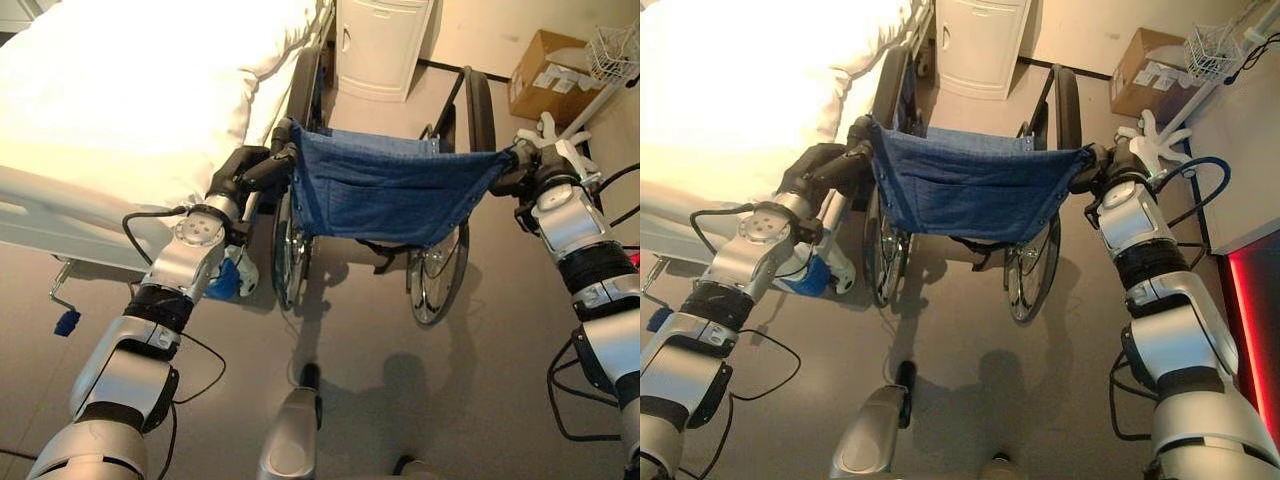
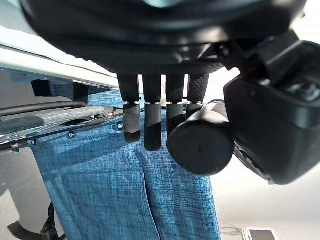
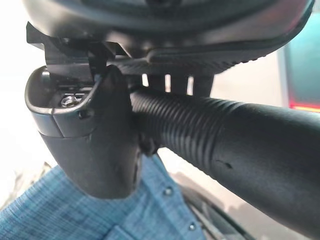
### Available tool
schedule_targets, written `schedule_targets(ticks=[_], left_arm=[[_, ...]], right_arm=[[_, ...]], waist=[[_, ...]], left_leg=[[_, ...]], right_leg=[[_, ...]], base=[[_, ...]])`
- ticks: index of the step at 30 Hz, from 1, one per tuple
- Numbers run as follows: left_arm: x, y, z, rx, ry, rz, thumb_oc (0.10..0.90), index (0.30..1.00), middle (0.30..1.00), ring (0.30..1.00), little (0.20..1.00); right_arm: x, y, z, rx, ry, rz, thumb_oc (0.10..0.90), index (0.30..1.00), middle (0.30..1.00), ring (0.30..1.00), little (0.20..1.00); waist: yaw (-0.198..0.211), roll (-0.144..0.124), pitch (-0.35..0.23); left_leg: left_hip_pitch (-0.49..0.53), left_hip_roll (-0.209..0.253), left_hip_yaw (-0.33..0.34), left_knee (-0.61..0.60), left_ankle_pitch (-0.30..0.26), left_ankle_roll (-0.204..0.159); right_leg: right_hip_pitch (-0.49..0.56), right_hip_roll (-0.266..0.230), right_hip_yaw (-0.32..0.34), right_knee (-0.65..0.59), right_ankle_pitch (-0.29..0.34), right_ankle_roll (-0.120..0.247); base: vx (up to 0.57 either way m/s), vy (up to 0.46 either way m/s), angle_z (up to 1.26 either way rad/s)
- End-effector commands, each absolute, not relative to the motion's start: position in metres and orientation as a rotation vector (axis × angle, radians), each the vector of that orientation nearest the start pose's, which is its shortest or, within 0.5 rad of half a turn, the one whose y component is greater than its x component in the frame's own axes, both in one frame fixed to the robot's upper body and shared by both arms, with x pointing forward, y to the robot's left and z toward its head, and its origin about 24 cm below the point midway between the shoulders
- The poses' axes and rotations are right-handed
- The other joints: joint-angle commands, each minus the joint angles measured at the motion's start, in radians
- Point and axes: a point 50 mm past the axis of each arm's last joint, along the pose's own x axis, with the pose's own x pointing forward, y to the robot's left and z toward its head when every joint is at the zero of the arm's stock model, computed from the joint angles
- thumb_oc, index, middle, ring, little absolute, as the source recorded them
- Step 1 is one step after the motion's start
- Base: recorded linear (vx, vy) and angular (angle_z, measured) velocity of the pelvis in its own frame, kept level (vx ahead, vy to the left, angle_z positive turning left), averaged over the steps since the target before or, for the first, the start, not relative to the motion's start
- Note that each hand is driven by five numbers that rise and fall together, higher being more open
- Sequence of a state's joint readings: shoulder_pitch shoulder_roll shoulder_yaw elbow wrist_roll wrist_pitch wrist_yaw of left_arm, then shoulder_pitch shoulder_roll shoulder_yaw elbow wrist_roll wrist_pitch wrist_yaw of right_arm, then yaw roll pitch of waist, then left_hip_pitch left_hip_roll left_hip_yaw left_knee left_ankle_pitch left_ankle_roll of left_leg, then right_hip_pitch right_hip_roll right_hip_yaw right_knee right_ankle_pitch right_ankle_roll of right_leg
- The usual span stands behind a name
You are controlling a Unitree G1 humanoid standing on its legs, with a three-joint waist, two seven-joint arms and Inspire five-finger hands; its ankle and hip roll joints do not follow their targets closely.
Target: Push the wheelchair next to the bed
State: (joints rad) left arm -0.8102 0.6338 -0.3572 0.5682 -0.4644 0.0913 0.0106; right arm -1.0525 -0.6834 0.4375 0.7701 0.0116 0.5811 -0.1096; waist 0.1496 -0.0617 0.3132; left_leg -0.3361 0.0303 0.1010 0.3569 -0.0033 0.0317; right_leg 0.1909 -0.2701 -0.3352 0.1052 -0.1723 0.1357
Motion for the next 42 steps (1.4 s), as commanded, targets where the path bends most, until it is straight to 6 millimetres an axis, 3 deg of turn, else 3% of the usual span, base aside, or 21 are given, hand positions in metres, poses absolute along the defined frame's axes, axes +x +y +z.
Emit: schedule_targets(ticks=[1, 3, 6, 7, 9, 12, 14, 16, 22, 23, 24, 25, 26, 27, 29, 33, 37, 39, 40, 41, 42], left_arm=[[0.382, 0.215, 0.187, 0.337, -0.151, -0.042, 0.4, 0.3, 0.3, 0.3, 0.3], [0.381, 0.212, 0.185, 0.336, -0.152, -0.054, 0.4, 0.3, 0.3, 0.3, 0.3], [0.374, 0.207, 0.165, 0.315, -0.129, -0.099, 0.4, 0.3, 0.3, 0.3, 0.3], [0.373, 0.207, 0.163, 0.313, -0.129, -0.1, 0.4, 0.3, 0.3, 0.3, 0.3], [0.372, 0.209, 0.159, 0.286, -0.144, -0.074, 0.4, 0.3, 0.3, 0.3, 0.3], [0.373, 0.207, 0.158, 0.249, -0.157, -0.066, 0.4, 0.3, 0.3, 0.3, 0.3], [0.376, 0.199, 0.158, 0.219, -0.153, -0.096, 0.4, 0.3, 0.3, 0.3, 0.3], [0.377, 0.19, 0.158, 0.207, -0.156, -0.126, 0.4, 0.3, 0.3, 0.3, 0.3], [0.38, 0.178, 0.169, 0.251, -0.187, -0.173, 0.4, 0.3, 0.3, 0.3, 0.3], [0.381, 0.18, 0.169, 0.212, -0.176, -0.155, 0.4, 0.3, 0.3, 0.3, 0.3], [0.38, 0.184, 0.168, 0.223, -0.168, -0.128, 0.4, 0.3, 0.3, 0.3, 0.3], [0.379, 0.185, 0.17, 0.225, -0.17, -0.122, 0.4, 0.3, 0.3, 0.3, 0.3], [0.379, 0.186, 0.168, 0.222, -0.164, -0.119, 0.4, 0.3, 0.3, 0.3, 0.3], [0.379, 0.186, 0.168, 0.222, -0.163, -0.119, 0.4, 0.3, 0.3, 0.3, 0.3], [0.379, 0.187, 0.165, 0.231, -0.169, -0.098, 0.4, 0.3, 0.3, 0.3, 0.3], [0.382, 0.19, 0.167, 0.21, -0.183, -0.095, 0.4, 0.3, 0.3, 0.3, 0.3], [0.378, 0.192, 0.15, 0.196, -0.154, -0.094, 0.4, 0.3, 0.3, 0.3, 0.3], [0.376, 0.194, 0.147, 0.189, -0.148, -0.094, 0.4, 0.3, 0.3, 0.3, 0.3], [0.374, 0.193, 0.142, 0.189, -0.14, -0.096, 0.4, 0.3, 0.3, 0.3, 0.3], [0.374, 0.193, 0.143, 0.19, -0.14, -0.096, 0.4, 0.3, 0.3, 0.3, 0.3], [0.371, 0.192, 0.138, 0.192, -0.138, -0.109, 0.4, 0.3, 0.3, 0.3, 0.3]], right_arm=[[0.399, -0.185, 0.169, -0.803, 0.16, 0.017, 0.4, 0.3, 0.3, 0.3, 0.3], [0.397, -0.19, 0.166, -0.798, 0.162, 0.001, 0.4, 0.3, 0.3, 0.3, 0.3], [0.384, -0.213, 0.145, -0.803, 0.205, -0.032, 0.4, 0.3, 0.3, 0.3, 0.3], [0.382, -0.213, 0.142, -0.805, 0.209, -0.033, 0.4, 0.3, 0.3, 0.3, 0.3], [0.382, -0.208, 0.144, -0.808, 0.209, -0.016, 0.4, 0.3, 0.3, 0.3, 0.3], [0.385, -0.204, 0.148, -0.823, 0.209, 0.0, 0.4, 0.3, 0.3, 0.3, 0.3], [0.385, -0.209, 0.153, -0.836, 0.219, -0.021, 0.4, 0.3, 0.3, 0.3, 0.3], [0.386, -0.217, 0.158, -0.839, 0.237, -0.046, 0.4, 0.3, 0.3, 0.3, 0.3], [0.389, -0.23, 0.171, -0.813, 0.257, -0.083, 0.4, 0.3, 0.3, 0.3, 0.3], [0.389, -0.23, 0.17, -0.801, 0.264, -0.075, 0.4, 0.3, 0.3, 0.3, 0.3], [0.388, -0.226, 0.166, -0.803, 0.267, -0.046, 0.4, 0.3, 0.3, 0.3, 0.3], [0.388, -0.226, 0.166, -0.804, 0.266, -0.045, 0.4, 0.3, 0.3, 0.3, 0.3], [0.385, -0.226, 0.16, -0.795, 0.275, -0.042, 0.4, 0.3, 0.3, 0.3, 0.3], [0.385, -0.226, 0.16, -0.795, 0.276, -0.042, 0.4, 0.3, 0.3, 0.3, 0.3], [0.384, -0.225, 0.157, -0.808, 0.271, -0.03, 0.4, 0.3, 0.3, 0.3, 0.3], [0.386, -0.221, 0.158, -0.816, 0.273, -0.024, 0.4, 0.3, 0.3, 0.3, 0.3], [0.381, -0.223, 0.142, -0.842, 0.312, 0.0, 0.4, 0.3, 0.3, 0.3, 0.3], [0.379, -0.223, 0.134, -0.846, 0.326, 0.003, 0.4, 0.3, 0.3, 0.3, 0.3], [0.376, -0.221, 0.126, -0.853, 0.341, 0.01, 0.4, 0.3, 0.3, 0.3, 0.3], [0.376, -0.221, 0.126, -0.852, 0.34, 0.01, 0.4, 0.3, 0.3, 0.3, 0.3], [0.375, -0.218, 0.121, -0.855, 0.348, 0.011, 0.4, 0.3, 0.3, 0.3, 0.3]], waist=[[0.071, -0.018, -0.009], [0.065, -0.017, -0.013], [-0.014, -0.014, -0.035], [-0.023, -0.01, -0.038], [-0.09, 0.027, 0.002], [-0.156, 0.025, 0.054], [-0.19, 0.013, 0.067], [-0.206, 0.015, 0.074], [-0.209, -0.022, 0.08], [-0.21, -0.018, 0.065], [-0.215, -0.014, 0.057], [-0.214, -0.014, 0.058], [-0.224, -0.015, 0.06], [-0.224, -0.015, 0.061], [-0.24, 0.003, 0.045], [-0.251, 0.029, 0.03], [-0.274, 0.044, -0.013], [-0.265, 0.032, -0.017], [-0.245, 0.027, 0.002], [-0.246, 0.025, 0.0], [-0.216, 0.021, 0.022]], left_leg=[[-0.022, 0.008, 0.008, -0.045, 0.002, -0.034], [-0.018, -0.016, 0.003, -0.059, -0.001, -0.02], [0.051, -0.111, -0.058, -0.108, -0.009, 0.02], [0.062, -0.113, -0.062, -0.116, -0.006, 0.019], [0.158, -0.104, -0.087, -0.142, -0.029, 0.029], [0.224, -0.154, -0.116, -0.115, -0.096, 0.054], [0.271, -0.193, -0.151, -0.081, -0.152, 0.062], [0.3, -0.196, -0.173, -0.056, -0.189, 0.065], [0.28, -0.176, -0.172, 0.093, -0.307, 0.052], [0.314, -0.142, -0.179, 0.11, -0.328, 0.038], [0.365, -0.089, -0.164, 0.087, -0.325, 0.011], [0.365, -0.078, -0.157, 0.087, -0.314, 0.003], [0.389, -0.036, -0.143, 0.068, -0.267, -0.018], [0.393, -0.035, -0.143, 0.064, -0.266, -0.018], [0.46, 0.005, -0.138, -0.001, -0.178, -0.06], [0.459, 0.015, -0.151, -0.016, -0.072, -0.089], [0.503, 0.044, -0.169, 0.053, 0.097, -0.129], [0.453, 0.033, -0.16, 0.157, 0.121, -0.122], [0.363, 0.047, -0.13, 0.204, 0.119, -0.109], [0.361, 0.045, -0.13, 0.202, 0.122, -0.108], [0.257, 0.03, -0.126, 0.159, 0.121, -0.088]], right_leg=[[0.008, -0.057, 0.109, 0.178, 0.294, 0.044], [-0.007, -0.034, 0.14, 0.228, 0.316, 0.041], [-0.115, 0.128, 0.304, 0.291, 0.294, 0.02], [-0.14, 0.141, 0.312, 0.281, 0.294, 0.015], [-0.377, 0.173, 0.323, 0.286, 0.287, -0.007], [-0.549, 0.182, 0.326, 0.194, 0.346, -0.014], [-0.578, 0.16, 0.335, 0.001, 0.377, -0.006], [-0.564, 0.154, 0.352, -0.07, 0.389, -0.002], [-0.53, 0.119, 0.355, -0.024, 0.364, 0.002], [-0.54, 0.13, 0.345, 0.098, 0.339, 0.003], [-0.561, 0.107, 0.298, 0.165, 0.34, 0.004], [-0.556, 0.105, 0.29, 0.16, 0.333, 0.002], [-0.533, 0.105, 0.283, 0.137, 0.335, -0.007], [-0.529, 0.106, 0.282, 0.135, 0.335, -0.007], [-0.506, 0.125, 0.253, 0.122, 0.317, -0.02], [-0.466, 0.158, 0.244, 0.103, 0.273, -0.059], [-0.433, 0.183, 0.23, 0.1, 0.233, -0.102], [-0.395, 0.184, 0.225, 0.104, 0.205, -0.124], [-0.328, 0.201, 0.23, 0.124, 0.166, -0.14], [-0.328, 0.199, 0.231, 0.122, 0.168, -0.14], [-0.259, 0.217, 0.26, 0.127, 0.144, -0.136]], base=[[0.1, 0.148, 0.01], [0.16, 0.151, 0.03], [0.35, 0.166, 0.43], [0.41, 0.094, 0.83], [0.33, 0.051, 0.3], [0.4, -0.043, -0.02], [0.57, -0.135, 0.68], [0.56, -0.189, 1.32], [0.37, -0.294, 0.88], [0.49, -0.288, 0.6], [0.44, -0.212, 0.63], [0.53, -0.252, 0.45], [0.3, -0.189, -0.06], [0.44, -0.231, -0.31], [0.34, -0.129, 0.13], [0.32, -0.135, 0.12], [0.33, -0.077, 0.1], [0.48, -0.137, 0.05], [0.45, -0.111, -0.1], [0.69, -0.091, -0.47], [0.38, -0.016, -0.47]])
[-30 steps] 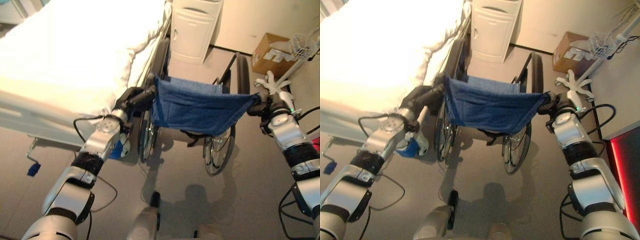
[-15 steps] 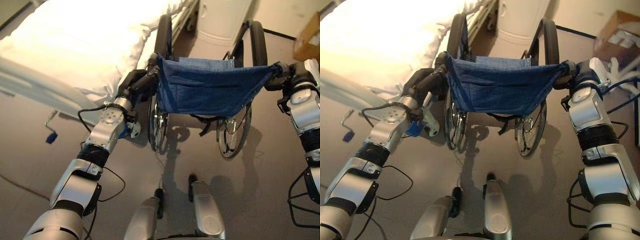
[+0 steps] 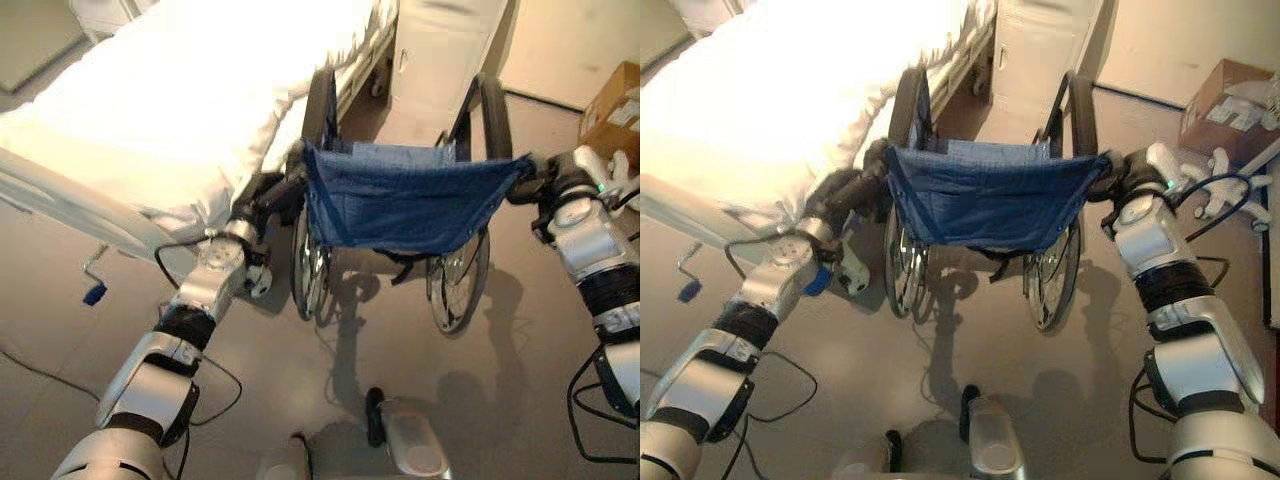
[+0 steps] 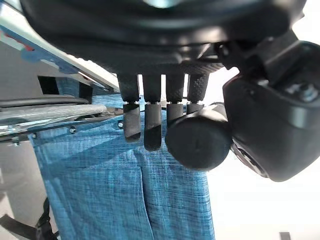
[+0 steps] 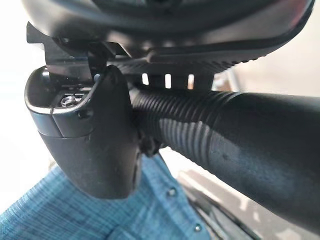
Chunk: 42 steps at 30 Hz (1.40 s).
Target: Push the wheelchair next to the bed
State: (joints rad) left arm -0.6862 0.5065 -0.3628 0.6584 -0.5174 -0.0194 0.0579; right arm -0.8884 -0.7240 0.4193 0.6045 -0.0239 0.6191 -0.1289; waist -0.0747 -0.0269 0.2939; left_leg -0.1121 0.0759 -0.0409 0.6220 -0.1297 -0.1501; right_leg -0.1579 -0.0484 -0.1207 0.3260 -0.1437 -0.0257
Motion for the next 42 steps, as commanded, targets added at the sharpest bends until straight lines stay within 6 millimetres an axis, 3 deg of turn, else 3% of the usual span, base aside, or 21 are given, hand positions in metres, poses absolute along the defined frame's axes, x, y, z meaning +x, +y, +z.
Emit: schedule_targets(ticks=[1, 4, 6, 9, 12, 14, 16, 19, 24, 27, 30, 32, 34, 36, 37, 38, 39, 42], left_arm=[[0.371, 0.192, 0.137, 0.193, -0.138, -0.111, 0.4, 0.3, 0.3, 0.3, 0.3], [0.364, 0.192, 0.132, 0.19, -0.139, -0.124, 0.4, 0.3, 0.3, 0.3, 0.3], [0.356, 0.196, 0.125, 0.199, -0.127, -0.119, 0.4, 0.3, 0.3, 0.3, 0.3], [0.353, 0.208, 0.126, 0.209, -0.123, -0.089, 0.4, 0.3, 0.3, 0.3, 0.3], [0.357, 0.22, 0.13, 0.185, -0.108, -0.059, 0.4, 0.3, 0.3, 0.3, 0.3], [0.357, 0.22, 0.126, 0.195, -0.086, -0.064, 0.4, 0.3, 0.3, 0.3, 0.3], [0.355, 0.222, 0.126, 0.226, -0.073, -0.071, 0.4, 0.3, 0.3, 0.3, 0.3], [0.358, 0.219, 0.134, 0.241, -0.1, -0.077, 0.4, 0.3, 0.3, 0.3, 0.3], [0.365, 0.207, 0.143, 0.261, -0.133, -0.098, 0.4, 0.3, 0.3, 0.3, 0.3], [0.366, 0.204, 0.144, 0.286, -0.13, -0.102, 0.4, 0.3, 0.3, 0.3, 0.3], [0.362, 0.206, 0.132, 0.301, -0.093, -0.101, 0.4, 0.3, 0.3, 0.3, 0.3], [0.36, 0.209, 0.124, 0.29, -0.073, -0.095, 0.4, 0.3, 0.3, 0.3, 0.3], [0.358, 0.211, 0.122, 0.272, -0.078, -0.081, 0.4, 0.3, 0.3, 0.3, 0.3], [0.36, 0.212, 0.129, 0.265, -0.114, -0.069, 0.4, 0.3, 0.3, 0.3, 0.3], [0.362, 0.211, 0.135, 0.264, -0.134, -0.07, 0.4, 0.3, 0.3, 0.3, 0.3], [0.362, 0.21, 0.137, 0.263, -0.141, -0.072, 0.4, 0.3, 0.3, 0.3, 0.3], [0.366, 0.206, 0.145, 0.26, -0.158, -0.088, 0.4, 0.3, 0.3, 0.3, 0.3], [0.369, 0.201, 0.147, 0.247, -0.161, -0.103, 0.4, 0.3, 0.3, 0.3, 0.3]], right_arm=[[0.374, -0.217, 0.12, -0.856, 0.349, 0.01, 0.4, 0.3, 0.3, 0.3, 0.3], [0.373, -0.215, 0.117, -0.864, 0.353, 0.012, 0.4, 0.3, 0.3, 0.3, 0.3], [0.37, -0.215, 0.117, -0.873, 0.347, 0.027, 0.4, 0.3, 0.3, 0.3, 0.3], [0.372, -0.218, 0.129, -0.917, 0.319, 0.059, 0.4, 0.3, 0.3, 0.3, 0.3], [0.373, -0.22, 0.131, -0.894, 0.306, 0.073, 0.4, 0.3, 0.3, 0.3, 0.3], [0.37, -0.215, 0.121, -0.892, 0.335, 0.103, 0.4, 0.3, 0.3, 0.3, 0.3], [0.369, -0.208, 0.113, -0.88, 0.335, 0.111, 0.4, 0.3, 0.3, 0.3, 0.3], [0.371, -0.208, 0.114, -0.875, 0.317, 0.089, 0.4, 0.3, 0.3, 0.3, 0.3], [0.379, -0.211, 0.12, -0.839, 0.341, 0.045, 0.4, 0.3, 0.3, 0.3, 0.3], [0.378, -0.21, 0.115, -0.765, 0.391, 0.077, 0.4, 0.3, 0.3, 0.3, 0.3], [0.372, -0.21, 0.104, -0.734, 0.385, 0.107, 0.4, 0.3, 0.3, 0.3, 0.3], [0.368, -0.209, 0.1, -0.763, 0.377, 0.102, 0.4, 0.3, 0.3, 0.3, 0.3], [0.369, -0.205, 0.103, -0.783, 0.352, 0.097, 0.4, 0.3, 0.3, 0.3, 0.3], [0.374, -0.2, 0.116, -0.814, 0.271, 0.066, 0.4, 0.3, 0.3, 0.3, 0.3], [0.377, -0.2, 0.126, -0.825, 0.234, 0.043, 0.4, 0.3, 0.3, 0.3, 0.3], [0.378, -0.2, 0.129, -0.825, 0.225, 0.034, 0.4, 0.3, 0.3, 0.3, 0.3], [0.383, -0.203, 0.141, -0.829, 0.203, -0.006, 0.4, 0.3, 0.3, 0.3, 0.3], [0.387, -0.207, 0.156, -0.839, 0.203, -0.032, 0.4, 0.3, 0.3, 0.3, 0.3]], waist=[[0.015, -0.012, 0.049], [0.078, 0.015, 0.093], [0.128, 0.051, 0.102], [0.159, 0.054, 0.089], [0.159, 0.053, 0.046], [0.169, 0.044, 0.031], [0.188, 0.029, 0.017], [0.204, 0.012, 0.004], [0.219, 0.0, -0.005], [0.235, -0.008, -0.014], [0.221, -0.013, -0.028], [0.203, -0.015, -0.029], [0.174, -0.005, -0.008], [0.134, 0.008, 0.047], [0.112, -0.003, 0.076], [0.107, -0.003, 0.086], [0.091, -0.019, 0.105], [0.078, -0.022, 0.107]], left_leg=[[0.017, -0.013, 0.017, -0.111, 0.246, 0.094], [-0.1, -0.025, 0.008, -0.257, 0.311, 0.08], [-0.154, -0.016, 0.0, -0.469, 0.414, 0.05], [-0.165, -0.025, 0.001, -0.562, 0.393, 0.054], [-0.152, -0.044, 0.044, -0.487, 0.282, 0.093], [-0.164, -0.05, 0.038, -0.433, 0.25, 0.1], [-0.122, -0.06, 0.051, -0.432, 0.213, 0.128], [-0.128, -0.092, 0.056, -0.451, 0.21, 0.146], [-0.143, -0.125, 0.053, -0.466, 0.202, 0.165], [-0.161, -0.138, 0.059, -0.452, 0.186, 0.182], [-0.141, -0.146, 0.063, -0.447, 0.163, 0.203], [-0.115, -0.146, 0.07, -0.444, 0.148, 0.207], [-0.074, -0.142, 0.059, -0.446, 0.134, 0.208], [-0.036, -0.142, 0.043, -0.434, 0.102, 0.216], [-0.025, -0.157, 0.046, -0.416, 0.069, 0.222], [-0.024, -0.161, 0.042, -0.404, 0.058, 0.224], [-0.015, -0.184, 0.032, -0.369, 0.016, 0.229], [0.014, -0.196, 0.007, -0.347, -0.022, 0.227]], right_leg=[[0.104, 0.001, 0.051, -0.091, 0.108, 0.025], [0.224, 0.054, 0.09, -0.091, 0.05, 0.023], [0.325, 0.097, 0.132, -0.108, 0.006, 0.024], [0.384, 0.086, 0.174, -0.107, -0.041, 0.038], [0.394, 0.047, 0.161, -0.058, -0.081, 0.06], [0.399, 0.014, 0.13, -0.051, -0.073, 0.073], [0.368, -0.058, 0.076, -0.013, 0.0, 0.127], [0.366, -0.096, 0.071, -0.024, 0.066, 0.157], [0.346, -0.127, 0.066, -0.005, 0.151, 0.162], [0.335, -0.139, 0.06, 0.086, 0.217, 0.163], [0.284, -0.107, 0.074, 0.179, 0.24, 0.164], [0.238, -0.096, 0.075, 0.149, 0.238, 0.16], [0.122, -0.074, 0.079, 0.104, 0.223, 0.147], [-0.069, -0.065, 0.078, 0.081, 0.225, 0.134], [-0.137, -0.08, 0.075, 0.014, 0.272, 0.137], [-0.147, -0.08, 0.077, -0.004, 0.276, 0.138], [-0.176, -0.1, 0.082, -0.131, 0.301, 0.145], [-0.168, -0.106, 0.089, -0.22, 0.311, 0.154]], base=[[0.56, 0.001, -0.45], [0.55, 0.108, -0.19], [0.74, 0.244, -0.66], [0.43, 0.245, -0.94], [0.38, 0.291, -1.19], [0.33, 0.167, -0.4], [0.32, 0.211, -0.2], [0.18, 0.199, -0.57], [0.16, 0.168, -0.15], [0.16, 0.125, -0.12], [0.3, 0.151, 0.0], [0.32, 0.084, 0.13], [0.2, 0.021, -0.21], [0.11, -0.087, -0.29], [0.11, -0.146, -0.08], [0.23, -0.245, 0.13], [0.28, -0.233, 0.54], [0.32, -0.219, 0.92]])
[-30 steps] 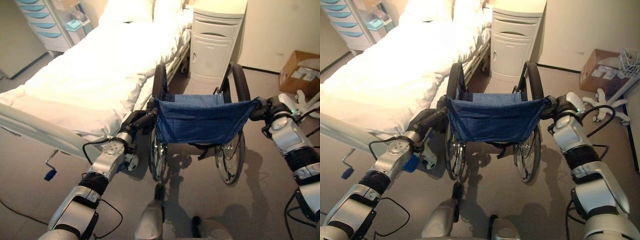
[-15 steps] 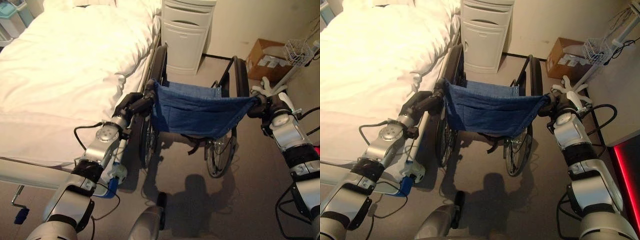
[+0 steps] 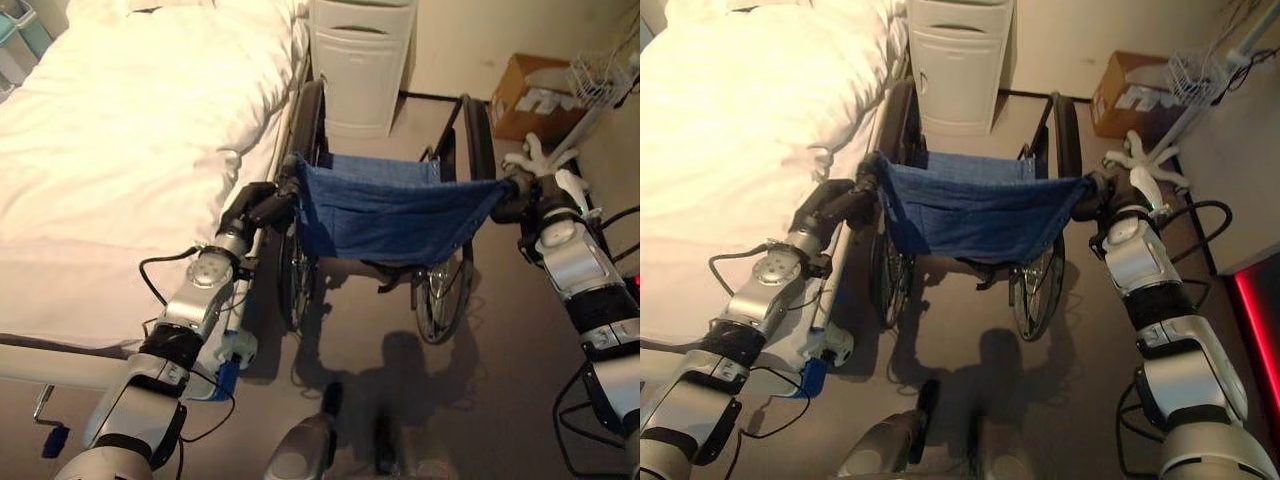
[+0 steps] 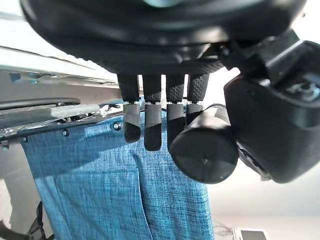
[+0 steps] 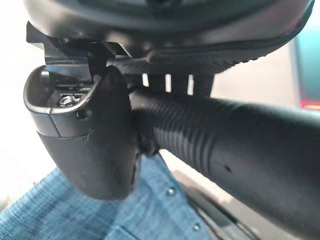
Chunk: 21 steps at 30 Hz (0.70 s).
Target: Push the wheelchair next to the bed
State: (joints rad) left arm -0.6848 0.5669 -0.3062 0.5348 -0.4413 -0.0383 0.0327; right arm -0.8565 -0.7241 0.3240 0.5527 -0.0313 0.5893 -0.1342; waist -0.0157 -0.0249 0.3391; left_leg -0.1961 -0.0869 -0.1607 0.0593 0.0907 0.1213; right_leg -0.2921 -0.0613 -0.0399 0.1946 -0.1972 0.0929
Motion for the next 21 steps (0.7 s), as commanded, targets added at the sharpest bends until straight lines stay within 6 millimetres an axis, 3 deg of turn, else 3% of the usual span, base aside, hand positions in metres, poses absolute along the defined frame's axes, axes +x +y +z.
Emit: schedule_targets(ticks=[1, 3, 6, 8, 13, 15, 18, 21], left_arm=[[0.369, 0.2, 0.146, 0.242, -0.158, -0.104, 0.4, 0.3, 0.3, 0.3, 0.3], [0.369, 0.199, 0.143, 0.237, -0.145, -0.104, 0.4, 0.3, 0.3, 0.3, 0.3], [0.367, 0.197, 0.136, 0.212, -0.115, -0.117, 0.4, 0.3, 0.3, 0.3, 0.3], [0.364, 0.197, 0.131, 0.23, -0.106, -0.101, 0.4, 0.3, 0.3, 0.3, 0.3], [0.369, 0.196, 0.138, 0.226, -0.122, -0.084, 0.4, 0.3, 0.3, 0.3, 0.3], [0.373, 0.197, 0.141, 0.206, -0.136, -0.071, 0.4, 0.3, 0.3, 0.3, 0.3], [0.37, 0.2, 0.134, 0.174, -0.129, -0.053, 0.4, 0.3, 0.3, 0.3, 0.3], [0.365, 0.203, 0.122, 0.156, -0.101, -0.033, 0.4, 0.3, 0.3, 0.3, 0.3]], right_arm=[[0.387, -0.207, 0.157, -0.84, 0.206, -0.033, 0.4, 0.3, 0.3, 0.3, 0.3], [0.389, -0.209, 0.16, -0.847, 0.208, -0.033, 0.4, 0.3, 0.3, 0.3, 0.3], [0.388, -0.212, 0.152, -0.826, 0.237, -0.025, 0.4, 0.3, 0.3, 0.3, 0.3], [0.387, -0.21, 0.149, -0.829, 0.249, 0.001, 0.4, 0.3, 0.3, 0.3, 0.3], [0.388, -0.21, 0.156, -0.806, 0.21, 0.012, 0.4, 0.3, 0.3, 0.3, 0.3], [0.39, -0.209, 0.161, -0.822, 0.195, 0.021, 0.4, 0.3, 0.3, 0.3, 0.3], [0.388, -0.208, 0.155, -0.863, 0.213, 0.05, 0.4, 0.3, 0.3, 0.3, 0.3], [0.384, -0.205, 0.142, -0.873, 0.226, 0.079, 0.4, 0.3, 0.3, 0.3, 0.3]], waist=[[0.02, -0.026, 0.059], [0.018, -0.034, 0.05], [0.027, -0.038, 0.036], [0.024, -0.035, 0.03], [0.001, -0.027, 0.015], [-0.013, -0.016, 0.005], [-0.031, -0.007, -0.019], [-0.013, -0.026, -0.019]], left_leg=[[0.102, -0.033, 0.125, 0.218, -0.248, -0.045], [0.12, -0.028, 0.118, 0.245, -0.281, -0.05], [0.118, -0.007, 0.099, 0.274, -0.284, -0.061], [0.158, 0.05, 0.1, 0.269, -0.28, -0.093], [0.242, 0.126, 0.111, 0.185, -0.247, -0.143], [0.273, 0.142, 0.107, 0.182, -0.203, -0.166], [0.291, 0.181, 0.086, 0.283, -0.036, -0.201], [0.195, 0.17, 0.081, 0.427, 0.023, -0.191]], right_leg=[[-0.028, -0.095, 0.006, -0.083, 0.364, 0.036], [-0.016, -0.105, 0.014, -0.057, 0.364, 0.039], [0.019, -0.101, 0.018, -0.004, 0.323, 0.042], [0.029, -0.101, -0.004, 0.05, 0.299, 0.039], [0.059, -0.091, -0.073, 0.026, 0.279, 0.01], [0.055, -0.084, -0.094, 0.027, 0.27, -0.003], [0.083, -0.063, -0.11, 0.011, 0.248, -0.043], [0.157, -0.058, -0.101, 0.008, 0.212, -0.071]], base=[[0.44, -0.272, 1.41], [0.4, -0.267, 1.06], [0.37, -0.286, 0.35], [0.41, -0.267, 0.35], [0.21, -0.165, 0.35], [0.1, -0.021, 0.35], [0.16, -0.018, 0.25], [0.32, -0.06, 0.08]])
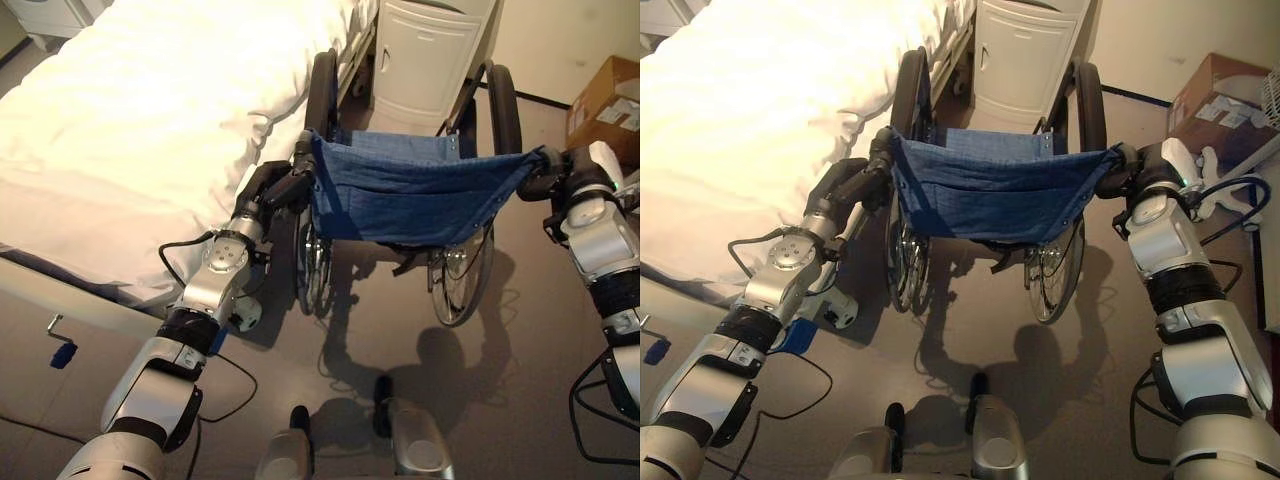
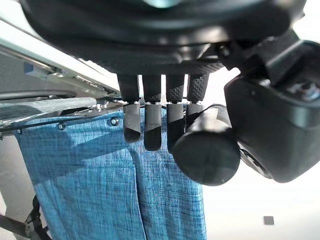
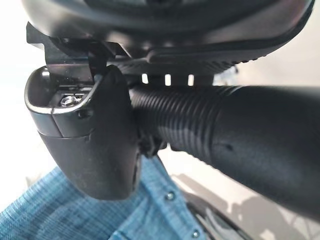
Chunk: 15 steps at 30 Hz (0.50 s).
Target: Push the wheelchair next to the bed
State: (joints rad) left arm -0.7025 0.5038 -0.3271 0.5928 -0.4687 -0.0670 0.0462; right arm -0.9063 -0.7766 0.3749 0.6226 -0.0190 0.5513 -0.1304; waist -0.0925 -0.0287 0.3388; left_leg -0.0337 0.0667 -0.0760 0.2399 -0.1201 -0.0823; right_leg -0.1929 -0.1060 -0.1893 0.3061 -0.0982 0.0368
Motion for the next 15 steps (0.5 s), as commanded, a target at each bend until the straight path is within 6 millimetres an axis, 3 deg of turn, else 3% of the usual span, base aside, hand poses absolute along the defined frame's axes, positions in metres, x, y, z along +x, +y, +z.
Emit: schedule_targets(ticks=[1, 3, 4, 5, 6, 7, 8, 12, 15], left_arm=[[0.363, 0.202, 0.115, 0.148, -0.085, -0.027, 0.4, 0.3, 0.3, 0.3, 0.3], [0.359, 0.2, 0.107, 0.135, -0.072, -0.03, 0.4, 0.3, 0.3, 0.3, 0.3], [0.359, 0.2, 0.107, 0.135, -0.072, -0.03, 0.4, 0.3, 0.3, 0.3, 0.3], [0.358, 0.197, 0.107, 0.128, -0.077, -0.041, 0.4, 0.3, 0.3, 0.3, 0.3], [0.358, 0.196, 0.105, 0.121, -0.071, -0.041, 0.4, 0.3, 0.3, 0.3, 0.3], [0.357, 0.198, 0.101, 0.118, -0.056, -0.047, 0.4, 0.3, 0.3, 0.3, 0.3], [0.357, 0.2, 0.101, 0.124, -0.054, -0.053, 0.4, 0.3, 0.3, 0.3, 0.3], [0.356, 0.205, 0.1, 0.142, -0.031, -0.054, 0.4, 0.3, 0.3, 0.3, 0.3], [0.36, 0.204, 0.107, 0.148, -0.043, -0.06, 0.4, 0.3, 0.3, 0.3, 0.3]], right_arm=[[0.382, -0.2, 0.135, -0.876, 0.24, 0.093, 0.4, 0.3, 0.3, 0.3, 0.3], [0.381, -0.194, 0.128, -0.885, 0.251, 0.102, 0.4, 0.3, 0.3, 0.3, 0.3], [0.381, -0.194, 0.128, -0.885, 0.251, 0.102, 0.4, 0.3, 0.3, 0.3, 0.3], [0.381, -0.192, 0.125, -0.884, 0.249, 0.084, 0.4, 0.3, 0.3, 0.3, 0.3], [0.38, -0.193, 0.125, -0.885, 0.252, 0.079, 0.4, 0.3, 0.3, 0.3, 0.3], [0.38, -0.195, 0.123, -0.89, 0.267, 0.073, 0.4, 0.3, 0.3, 0.3, 0.3], [0.38, -0.196, 0.123, -0.888, 0.28, 0.071, 0.4, 0.3, 0.3, 0.3, 0.3], [0.378, -0.205, 0.117, -0.859, 0.309, 0.068, 0.4, 0.3, 0.3, 0.3, 0.3], [0.381, -0.206, 0.119, -0.853, 0.313, 0.057, 0.4, 0.3, 0.3, 0.3, 0.3]], waist=[[0.079, -0.019, -0.003], [0.116, 0.001, 0.019], [0.116, 0.001, 0.019], [0.154, 0.02, 0.052], [0.156, 0.017, 0.055], [0.156, 0.013, 0.044], [0.158, 0.015, 0.035], [0.159, 0.024, 0.001], [0.162, 0.023, -0.009]], left_leg=[[-0.013, 0.024, 0.005, 0.238, 0.229, 0.018], [-0.096, 0.016, 0.022, 0.106, 0.266, 0.007], [-0.096, 0.016, 0.022, 0.106, 0.266, 0.007], [-0.152, -0.011, 0.052, -0.007, 0.292, -0.008], [-0.163, -0.01, 0.058, 0.022, 0.28, 0.001], [-0.135, -0.019, 0.058, 0.006, 0.21, 0.019], [-0.108, -0.033, 0.051, -0.03, 0.181, 0.028], [-0.025, -0.041, 0.057, -0.139, 0.168, 0.04], [-0.023, -0.051, 0.056, -0.16, 0.168, 0.045]], right_leg=[[0.105, 0.0, 0.065, -0.1, 0.095, -0.015], [0.206, 0.029, 0.088, -0.125, 0.073, -0.003], [0.206, 0.029, 0.088, -0.125, 0.073, -0.003], [0.287, 0.056, 0.106, -0.15, 0.048, -0.001], [0.292, 0.043, 0.101, -0.159, 0.048, -0.001], [0.279, 0.021, 0.095, -0.16, 0.05, 0.011], [0.265, 0.015, 0.091, -0.154, 0.051, 0.02], [0.251, 0.002, 0.072, -0.175, 0.067, 0.045], [0.231, -0.003, 0.069, -0.184, 0.077, 0.052]], base=[[0.37, 0.017, -0.21], [0.33, 0.083, -0.38], [0.32, 0.115, -0.36], [0.22, 0.086, -0.33], [0.27, 0.15, -0.55], [0.11, 0.124, -0.98], [0.09, 0.123, -1.06], [0.1, 0.081, -0.66], [-0.02, 0.038, 0.57]])
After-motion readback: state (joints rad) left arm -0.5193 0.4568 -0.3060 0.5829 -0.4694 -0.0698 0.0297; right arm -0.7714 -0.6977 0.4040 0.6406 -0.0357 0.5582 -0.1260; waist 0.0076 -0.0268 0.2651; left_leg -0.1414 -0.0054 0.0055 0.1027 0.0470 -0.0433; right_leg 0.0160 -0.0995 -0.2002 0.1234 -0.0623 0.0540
